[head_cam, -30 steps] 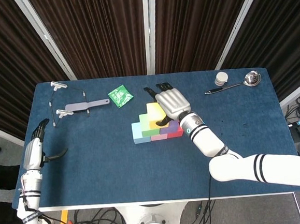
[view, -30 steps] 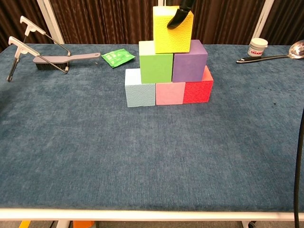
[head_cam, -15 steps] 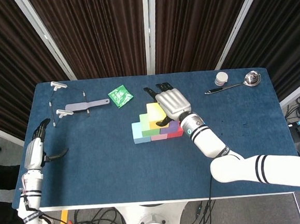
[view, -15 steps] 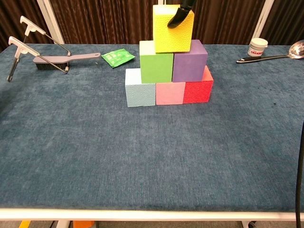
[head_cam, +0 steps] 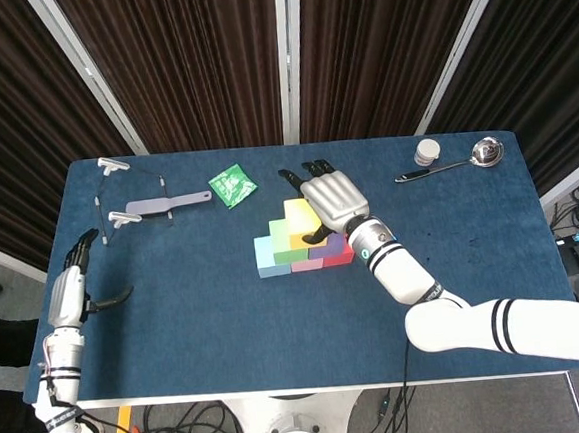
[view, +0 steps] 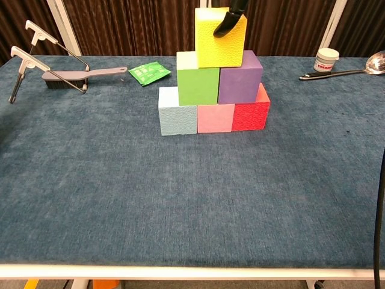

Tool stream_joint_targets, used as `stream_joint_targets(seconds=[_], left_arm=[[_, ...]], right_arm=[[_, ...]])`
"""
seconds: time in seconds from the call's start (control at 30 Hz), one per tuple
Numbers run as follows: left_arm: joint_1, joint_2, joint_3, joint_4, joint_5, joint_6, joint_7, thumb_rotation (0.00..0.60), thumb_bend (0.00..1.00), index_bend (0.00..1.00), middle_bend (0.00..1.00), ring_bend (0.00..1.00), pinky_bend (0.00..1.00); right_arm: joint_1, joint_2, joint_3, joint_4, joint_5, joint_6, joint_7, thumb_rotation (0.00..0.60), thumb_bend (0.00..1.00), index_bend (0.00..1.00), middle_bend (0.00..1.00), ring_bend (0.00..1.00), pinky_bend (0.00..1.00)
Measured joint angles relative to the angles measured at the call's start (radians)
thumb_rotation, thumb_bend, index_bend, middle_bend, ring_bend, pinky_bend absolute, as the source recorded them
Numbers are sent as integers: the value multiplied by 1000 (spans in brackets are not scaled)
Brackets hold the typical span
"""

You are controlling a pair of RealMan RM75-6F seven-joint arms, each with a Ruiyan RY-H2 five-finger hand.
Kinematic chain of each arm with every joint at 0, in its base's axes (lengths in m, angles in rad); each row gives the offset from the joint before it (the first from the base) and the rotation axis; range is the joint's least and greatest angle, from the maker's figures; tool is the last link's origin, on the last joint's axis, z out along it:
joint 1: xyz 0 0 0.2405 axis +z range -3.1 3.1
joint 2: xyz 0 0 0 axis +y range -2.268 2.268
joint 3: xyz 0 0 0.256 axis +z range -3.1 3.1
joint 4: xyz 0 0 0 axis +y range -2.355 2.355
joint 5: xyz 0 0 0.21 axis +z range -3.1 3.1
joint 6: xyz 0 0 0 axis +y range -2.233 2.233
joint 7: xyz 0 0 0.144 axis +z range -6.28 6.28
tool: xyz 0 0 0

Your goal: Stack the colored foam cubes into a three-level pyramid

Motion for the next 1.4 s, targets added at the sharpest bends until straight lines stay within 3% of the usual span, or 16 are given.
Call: stream_joint_targets(seconds=[0.33, 0.73, 1.0, 1.23, 1.4], left_arm=[[0, 0, 1, 0, 4, -1, -4, 600, 153, 44, 31, 0, 0], [2, 6, 2, -6, 13, 1, -19, 600, 154, 44, 32, 0, 0], [5, 19, 2, -19, 18, 5, -19, 600, 155, 45, 31, 0, 0], [14, 28, 2, -18, 32, 42, 0, 600, 154, 44, 31, 0, 0], [29, 27, 17, 10, 85, 115, 59, 600, 151, 46, 31, 0, 0]], right_arm=[[-3, 12, -5, -3, -8, -26, 7, 600, 101, 0, 205, 0, 0], [-5, 25, -1, -16, -10, -31, 24, 600, 101, 0, 175, 0, 0], [-44, 107, 24, -124, -47, 5, 65, 600, 70, 0, 143, 0, 0], [-198, 258, 31, -333, -194, 166, 126, 600, 2, 0, 28, 0, 0], [-394, 314, -32, -421, -392, 423, 122, 600, 0, 0, 0, 0, 0]])
